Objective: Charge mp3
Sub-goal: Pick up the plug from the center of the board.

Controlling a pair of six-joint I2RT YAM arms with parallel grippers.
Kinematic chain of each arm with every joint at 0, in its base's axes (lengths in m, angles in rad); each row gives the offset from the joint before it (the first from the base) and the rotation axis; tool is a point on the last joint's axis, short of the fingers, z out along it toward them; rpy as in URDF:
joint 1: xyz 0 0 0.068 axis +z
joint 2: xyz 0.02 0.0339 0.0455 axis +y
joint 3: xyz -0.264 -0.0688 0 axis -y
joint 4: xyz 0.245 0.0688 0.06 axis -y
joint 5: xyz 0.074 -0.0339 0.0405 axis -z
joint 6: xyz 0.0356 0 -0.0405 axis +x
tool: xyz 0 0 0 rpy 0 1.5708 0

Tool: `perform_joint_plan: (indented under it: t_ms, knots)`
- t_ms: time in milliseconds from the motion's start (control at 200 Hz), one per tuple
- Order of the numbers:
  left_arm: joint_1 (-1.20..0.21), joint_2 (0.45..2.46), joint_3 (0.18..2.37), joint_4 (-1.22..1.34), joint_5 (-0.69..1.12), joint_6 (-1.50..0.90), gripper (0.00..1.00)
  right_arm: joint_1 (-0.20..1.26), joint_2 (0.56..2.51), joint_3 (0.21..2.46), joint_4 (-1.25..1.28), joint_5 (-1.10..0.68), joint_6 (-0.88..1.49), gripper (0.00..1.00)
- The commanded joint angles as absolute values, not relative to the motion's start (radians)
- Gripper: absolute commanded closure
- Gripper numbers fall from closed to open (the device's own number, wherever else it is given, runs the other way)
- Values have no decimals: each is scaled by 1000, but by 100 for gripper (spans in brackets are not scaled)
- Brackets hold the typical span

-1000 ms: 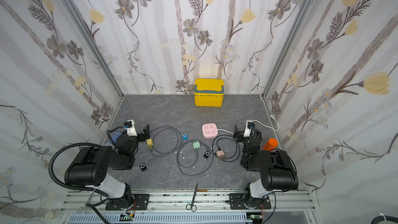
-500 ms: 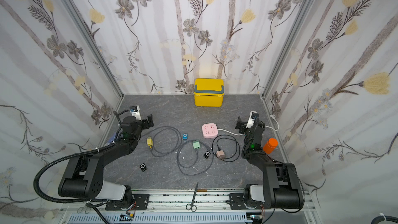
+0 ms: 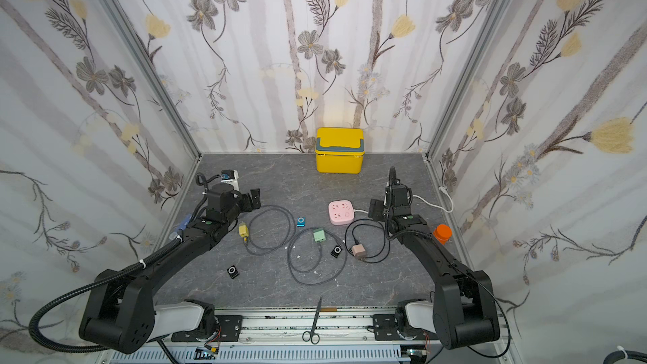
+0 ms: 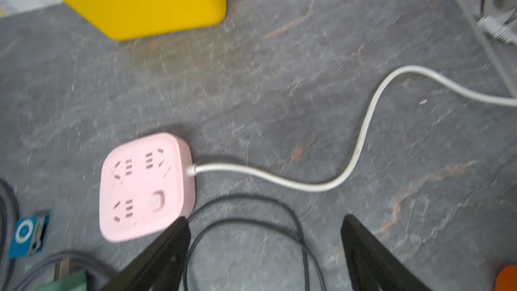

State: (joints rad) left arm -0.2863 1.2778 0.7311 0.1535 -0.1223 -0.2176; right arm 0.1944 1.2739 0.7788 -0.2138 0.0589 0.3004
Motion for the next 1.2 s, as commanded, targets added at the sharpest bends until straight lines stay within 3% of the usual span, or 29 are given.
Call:
perform_joint_plan:
  t_ms: [0, 285, 624, 914, 1194]
  knots:
    - [-305, 1262, 739, 91, -64, -289, 0, 230, 1244, 775, -347, -17, 359, 16]
    - [-378, 1220, 760, 44, 35, -360, 1, 334, 1281, 686, -370, -86, 397, 25]
    - [-471, 1200, 762, -71, 91, -364, 2, 415, 1335, 664, -369, -144, 409, 27]
    - [-507, 1221, 788, -98, 98, -356, 2, 449, 1393, 672, -370, -87, 413, 28]
    - [-543, 1250, 821, -138, 87, -339, 3, 455, 1430, 676, -391, -80, 410, 48]
